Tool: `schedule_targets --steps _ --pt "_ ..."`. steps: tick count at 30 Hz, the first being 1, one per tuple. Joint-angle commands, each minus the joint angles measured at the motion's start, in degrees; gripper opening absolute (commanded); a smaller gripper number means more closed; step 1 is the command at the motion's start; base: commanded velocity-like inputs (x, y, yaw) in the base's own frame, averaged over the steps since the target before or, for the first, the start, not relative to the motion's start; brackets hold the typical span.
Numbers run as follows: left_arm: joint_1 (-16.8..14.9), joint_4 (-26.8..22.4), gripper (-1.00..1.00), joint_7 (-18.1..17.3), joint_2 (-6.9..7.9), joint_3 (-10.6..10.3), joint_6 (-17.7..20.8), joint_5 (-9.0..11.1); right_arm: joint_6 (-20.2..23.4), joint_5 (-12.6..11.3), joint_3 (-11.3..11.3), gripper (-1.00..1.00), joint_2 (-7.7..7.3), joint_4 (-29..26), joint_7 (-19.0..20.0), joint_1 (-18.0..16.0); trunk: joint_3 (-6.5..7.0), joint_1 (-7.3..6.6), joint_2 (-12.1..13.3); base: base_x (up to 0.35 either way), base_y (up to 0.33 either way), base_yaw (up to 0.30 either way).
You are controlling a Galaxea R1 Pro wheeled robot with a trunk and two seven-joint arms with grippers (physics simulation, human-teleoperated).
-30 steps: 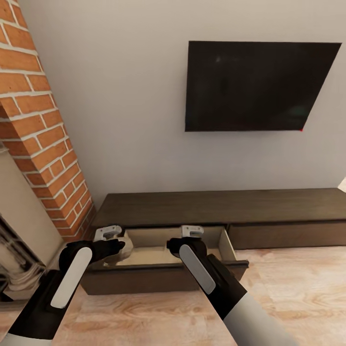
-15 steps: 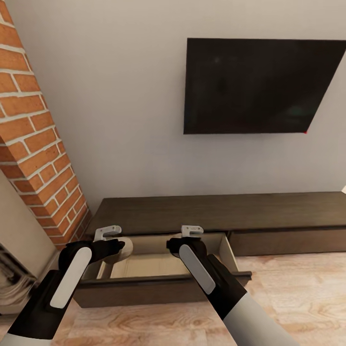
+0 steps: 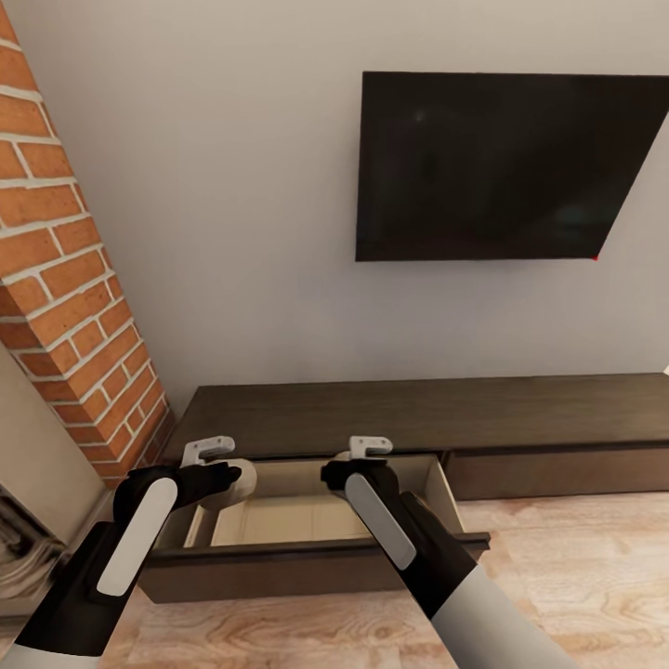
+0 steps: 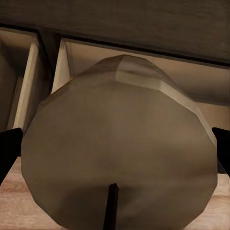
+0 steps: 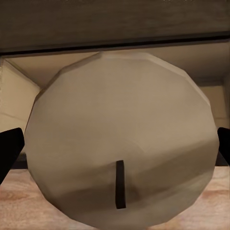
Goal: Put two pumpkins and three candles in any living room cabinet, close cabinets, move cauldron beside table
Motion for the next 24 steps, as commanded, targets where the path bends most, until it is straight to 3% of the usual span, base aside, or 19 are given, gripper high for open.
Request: schedule_targets --steps 1,6,17,24 --pt "0.0 0.0 -1.0 0.6 0.05 -0.1 0.1 0.6 0.0 -0.5 0.6 -1.0 -0.01 -0.1 -0.6 -0.1 -0.06 0.0 0.0 0.026 0.0 0.0" --pt "0.0 0.0 -1.0 0.6 0.05 0.0 0.1 0.6 -0.9 -0.6 1.9 -1.0 -0.01 -0.1 -0.6 -0.1 -0.06 0.0 0.0 0.212 0.0 0.0" --pt "0.0 0.0 -1.0 0.7 -0.1 -0.6 0.1 0.3 -1.4 -0.6 2.1 -1.0 -0.01 0.1 -0.6 -0.1 -0.06 0.0 0.0 0.097 0.0 0.0" --pt "0.0 0.0 -1.0 0.9 -0.2 -0.7 0.2 0.3 -0.8 -0.7 2.1 -1.0 0.07 4.3 0.1 -0.1 -0.23 0.22 -0.4 0.007 0.0 0.0"
